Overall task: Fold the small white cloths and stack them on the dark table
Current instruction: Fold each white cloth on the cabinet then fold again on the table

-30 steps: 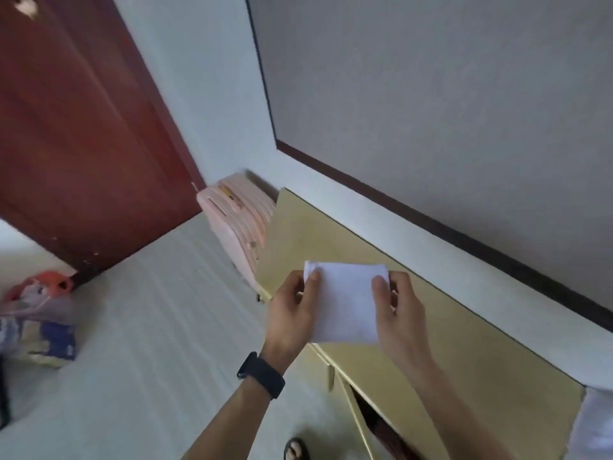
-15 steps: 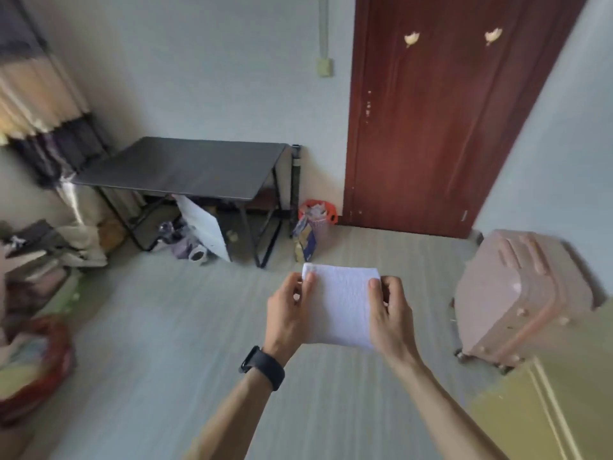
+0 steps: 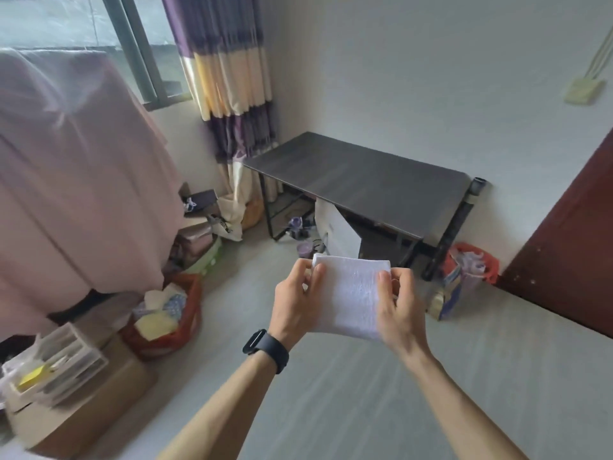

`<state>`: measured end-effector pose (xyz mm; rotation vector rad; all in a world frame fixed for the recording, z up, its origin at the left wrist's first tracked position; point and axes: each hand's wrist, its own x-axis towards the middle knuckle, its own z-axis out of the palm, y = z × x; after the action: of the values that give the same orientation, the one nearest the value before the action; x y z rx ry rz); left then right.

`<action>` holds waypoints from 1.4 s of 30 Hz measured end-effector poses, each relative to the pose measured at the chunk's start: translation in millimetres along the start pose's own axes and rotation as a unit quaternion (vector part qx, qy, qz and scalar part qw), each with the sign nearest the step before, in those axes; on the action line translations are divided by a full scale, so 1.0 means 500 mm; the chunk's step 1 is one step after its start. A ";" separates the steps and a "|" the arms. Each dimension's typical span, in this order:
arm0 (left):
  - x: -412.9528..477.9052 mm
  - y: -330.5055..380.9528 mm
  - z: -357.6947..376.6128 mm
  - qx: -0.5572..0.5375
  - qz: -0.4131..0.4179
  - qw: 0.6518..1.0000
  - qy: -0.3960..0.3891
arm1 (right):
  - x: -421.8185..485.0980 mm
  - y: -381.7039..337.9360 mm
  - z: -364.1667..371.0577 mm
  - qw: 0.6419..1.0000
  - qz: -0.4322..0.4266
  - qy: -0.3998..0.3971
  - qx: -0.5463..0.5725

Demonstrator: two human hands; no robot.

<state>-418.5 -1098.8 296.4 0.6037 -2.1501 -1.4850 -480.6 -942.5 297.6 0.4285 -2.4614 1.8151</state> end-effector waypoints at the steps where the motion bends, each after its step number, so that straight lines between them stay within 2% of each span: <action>1: 0.047 -0.011 -0.014 -0.001 0.000 1.000 0.007 | 0.039 -0.002 0.038 1.000 -0.006 -0.005 0.003; 7: 0.366 -0.106 -0.076 0.024 -0.012 0.999 0.043 | 0.312 0.005 0.275 0.999 -0.017 -0.038 0.006; 13: 0.676 -0.197 -0.136 0.050 -0.062 0.993 0.087 | 0.579 0.017 0.509 0.995 -0.006 -0.104 -0.009; 19: 0.964 -0.288 -0.185 0.056 -0.089 0.990 0.098 | 0.816 0.044 0.728 0.992 0.003 -0.119 -0.029; 26: 1.351 -0.391 -0.228 0.040 -0.089 0.994 0.056 | 1.097 0.070 0.974 0.996 0.036 -0.082 -0.022; 31: 1.626 -0.412 -0.217 0.042 -0.082 0.996 0.003 | 1.308 0.079 1.085 0.996 0.076 -0.044 -0.014; 37: 1.923 -0.476 -0.127 0.043 -0.098 0.993 -0.055 | 1.557 0.179 1.190 0.989 0.148 0.014 -0.020; 42: 2.156 -0.541 -0.022 0.065 -0.138 0.983 -0.103 | 1.760 0.284 1.256 0.976 0.217 0.020 -0.025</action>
<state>-1248.2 -1827.8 173.9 0.8574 -2.4157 -1.6174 -1285.8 -1663.6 152.9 -0.1657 -2.7262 1.8629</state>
